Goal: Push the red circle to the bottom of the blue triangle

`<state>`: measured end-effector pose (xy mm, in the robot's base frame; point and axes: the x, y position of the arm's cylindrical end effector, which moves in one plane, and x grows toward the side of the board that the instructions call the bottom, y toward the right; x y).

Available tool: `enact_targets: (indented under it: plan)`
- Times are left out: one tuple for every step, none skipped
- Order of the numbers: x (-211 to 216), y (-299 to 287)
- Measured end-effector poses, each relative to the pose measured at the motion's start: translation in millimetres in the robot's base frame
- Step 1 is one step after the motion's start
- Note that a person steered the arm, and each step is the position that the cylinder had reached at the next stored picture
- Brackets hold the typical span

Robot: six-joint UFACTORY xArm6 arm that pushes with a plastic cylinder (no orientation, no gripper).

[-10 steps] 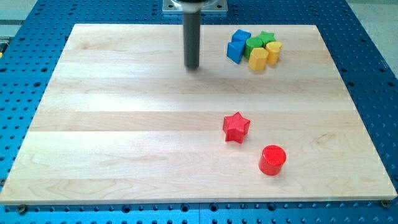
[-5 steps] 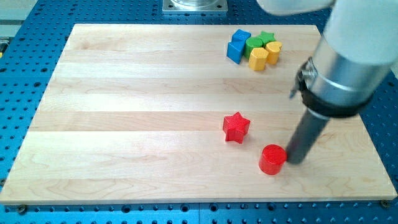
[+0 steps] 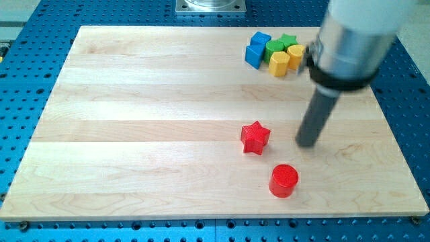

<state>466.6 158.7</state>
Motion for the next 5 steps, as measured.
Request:
enact_targets:
  plan:
    - [-55.5,7.4]
    - [-61.5,-15.7]
    - [-83.7,-39.4]
    - [-109.7,-47.9]
    - [-126.7,-59.1]
